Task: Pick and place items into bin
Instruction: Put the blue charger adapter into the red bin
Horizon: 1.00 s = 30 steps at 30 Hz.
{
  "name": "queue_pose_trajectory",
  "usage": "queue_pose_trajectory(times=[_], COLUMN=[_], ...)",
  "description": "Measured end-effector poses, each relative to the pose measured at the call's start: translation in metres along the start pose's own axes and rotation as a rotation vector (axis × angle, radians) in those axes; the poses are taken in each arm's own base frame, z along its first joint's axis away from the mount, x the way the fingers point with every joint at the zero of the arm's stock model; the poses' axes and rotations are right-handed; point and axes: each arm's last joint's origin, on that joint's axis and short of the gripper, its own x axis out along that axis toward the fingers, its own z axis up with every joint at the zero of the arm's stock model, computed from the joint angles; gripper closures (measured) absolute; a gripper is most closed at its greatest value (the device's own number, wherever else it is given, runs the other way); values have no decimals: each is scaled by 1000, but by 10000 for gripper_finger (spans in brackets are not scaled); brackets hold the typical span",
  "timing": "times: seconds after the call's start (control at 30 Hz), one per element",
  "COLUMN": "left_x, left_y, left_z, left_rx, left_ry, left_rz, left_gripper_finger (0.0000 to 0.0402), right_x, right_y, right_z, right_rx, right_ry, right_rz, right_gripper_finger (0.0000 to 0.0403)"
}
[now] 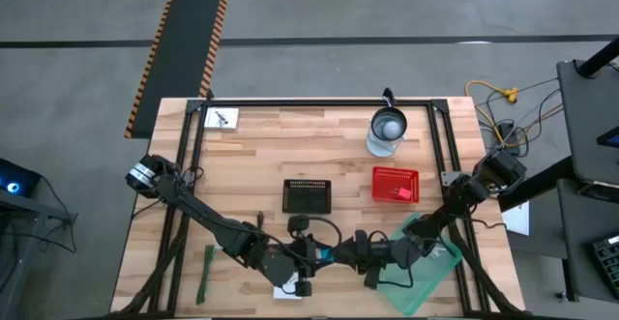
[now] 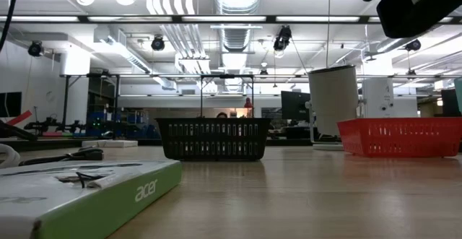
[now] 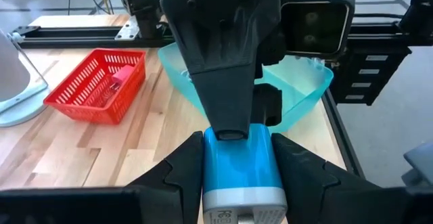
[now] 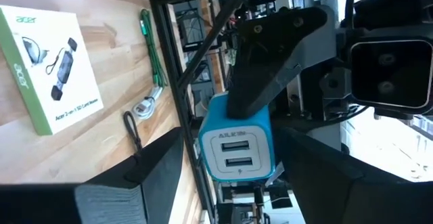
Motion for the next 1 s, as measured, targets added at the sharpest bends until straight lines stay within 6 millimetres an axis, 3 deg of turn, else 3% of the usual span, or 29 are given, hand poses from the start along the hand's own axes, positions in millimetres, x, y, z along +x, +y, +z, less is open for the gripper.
queue_pose_trajectory(times=[0.67,1.0], left_x=[3,4], left_y=[3,4], left_z=[1,2], left_rx=[1,10], left_ry=[6,9], left_rz=[-25,-42], left_gripper_finger=[272,272], right_x=[0,0], right_y=[-2,-2], right_z=[1,2], right_rx=[13,7], right_ry=[-13,-20], right_rz=[-19,-13], right_gripper_finger=[193,260])
